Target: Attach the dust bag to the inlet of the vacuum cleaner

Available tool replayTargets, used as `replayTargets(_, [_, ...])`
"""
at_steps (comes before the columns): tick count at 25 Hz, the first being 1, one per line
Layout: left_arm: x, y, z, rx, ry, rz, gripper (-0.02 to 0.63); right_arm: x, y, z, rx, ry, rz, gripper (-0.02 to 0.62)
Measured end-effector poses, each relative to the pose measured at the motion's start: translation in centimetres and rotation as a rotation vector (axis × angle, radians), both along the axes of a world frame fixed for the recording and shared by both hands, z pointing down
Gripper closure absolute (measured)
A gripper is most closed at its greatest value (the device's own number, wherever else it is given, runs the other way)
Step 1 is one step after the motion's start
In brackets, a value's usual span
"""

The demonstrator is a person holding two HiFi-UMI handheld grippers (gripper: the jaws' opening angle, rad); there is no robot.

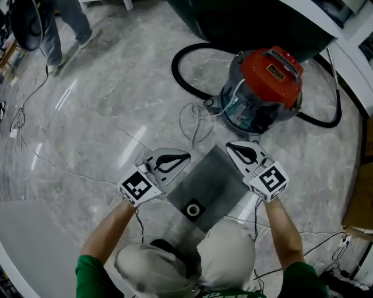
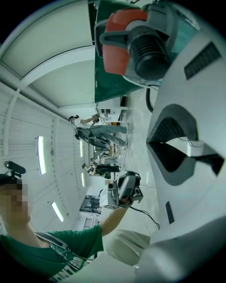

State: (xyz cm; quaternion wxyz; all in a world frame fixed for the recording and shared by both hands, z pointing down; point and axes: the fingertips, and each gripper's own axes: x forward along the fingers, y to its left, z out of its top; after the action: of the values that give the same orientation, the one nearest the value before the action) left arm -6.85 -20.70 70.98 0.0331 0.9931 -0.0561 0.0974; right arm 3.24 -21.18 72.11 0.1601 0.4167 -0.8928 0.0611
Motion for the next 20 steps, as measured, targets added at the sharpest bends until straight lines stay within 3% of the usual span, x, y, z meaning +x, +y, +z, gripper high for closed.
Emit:
replayTargets(11, [-2.1,4.7,8.0,-0.078,-0.017,-0.029,0.603,-3.2,5.7,8.3,-0.082,-0.019,-0.015,0.586])
replayTargets(20, [-4.1,10.2,12.8,-0.083,-0.068,0.001,0.603,-6.4,11.6,13.4,-0.161,-0.028,-0.049,0.586])
